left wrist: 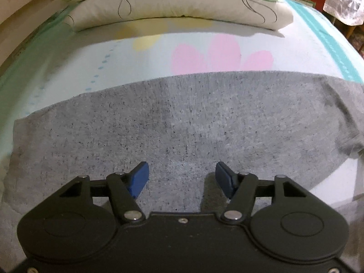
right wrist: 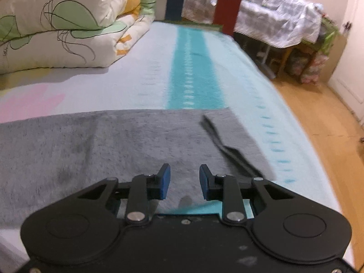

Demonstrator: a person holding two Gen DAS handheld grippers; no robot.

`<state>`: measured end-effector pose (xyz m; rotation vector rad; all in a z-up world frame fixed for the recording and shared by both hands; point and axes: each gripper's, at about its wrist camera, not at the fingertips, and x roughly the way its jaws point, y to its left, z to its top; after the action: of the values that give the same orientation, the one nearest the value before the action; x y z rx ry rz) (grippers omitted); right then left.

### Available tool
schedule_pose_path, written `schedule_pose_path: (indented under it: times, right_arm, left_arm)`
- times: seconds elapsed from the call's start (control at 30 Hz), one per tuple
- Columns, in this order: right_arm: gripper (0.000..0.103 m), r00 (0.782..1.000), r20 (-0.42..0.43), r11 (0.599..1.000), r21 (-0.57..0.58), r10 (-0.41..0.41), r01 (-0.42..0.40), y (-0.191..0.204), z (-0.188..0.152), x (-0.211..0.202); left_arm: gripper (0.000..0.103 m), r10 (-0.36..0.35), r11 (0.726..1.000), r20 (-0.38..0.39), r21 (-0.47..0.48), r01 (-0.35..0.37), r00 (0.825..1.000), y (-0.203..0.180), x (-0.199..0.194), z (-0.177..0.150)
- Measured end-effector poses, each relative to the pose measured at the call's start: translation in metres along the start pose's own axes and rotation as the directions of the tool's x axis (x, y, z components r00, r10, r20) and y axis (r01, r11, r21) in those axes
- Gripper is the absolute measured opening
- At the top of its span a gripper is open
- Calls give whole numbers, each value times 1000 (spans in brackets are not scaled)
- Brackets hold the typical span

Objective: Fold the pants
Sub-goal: 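Move the right tool to a leg cuff while the left tool reaches the waistband edge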

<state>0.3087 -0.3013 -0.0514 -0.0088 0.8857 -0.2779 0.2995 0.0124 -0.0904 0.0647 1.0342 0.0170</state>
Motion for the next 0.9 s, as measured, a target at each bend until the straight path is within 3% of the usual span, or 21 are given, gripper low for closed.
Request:
schedule_pose_path:
  times: [0.13,0.23,0.4,0.47,0.53,0.63,0.8,0.9]
  right_arm:
    - [28,998,-55,1000,-1,-5,5,-10,5,28]
    - [27,999,-45,1000,2,-22,22,-26,7,39]
    - [26,992,-59,993,27,-111,113,-65,21,57]
    - [24,986,-67,987,33,-153,155,-83,24,66]
    - [22,989,-69,989,47,-133,137,-97,28,70]
    - [27,975,-82,976,59,-205,211,-112,34,80]
    - [25,974,-73,971,85,-216,221,-121,42,76]
    - [26,994,-30,991,87,-104,106,-106,43,57]
  left_arm:
    - [67,4,1000,-14,10,-4,1000,-2,10,-2]
    - [68,6,1000,-18,17,-5,1000,-6,15,-3]
    - [68,11,1000,-16,22,-10,1000,-16,11,2]
    - [68,5,999,-3,54,-5,1000,-27,6,7]
    - [68,15,996,11,86,-16,1000,-42,3,13]
    - [68,-21,995,-2,93,21,1000,-70,3,25]
    - [68,-110,990,-28,86,112,994,-118,4,43]
    - [68,-137,983,-28,116,140,990,-144,5,48]
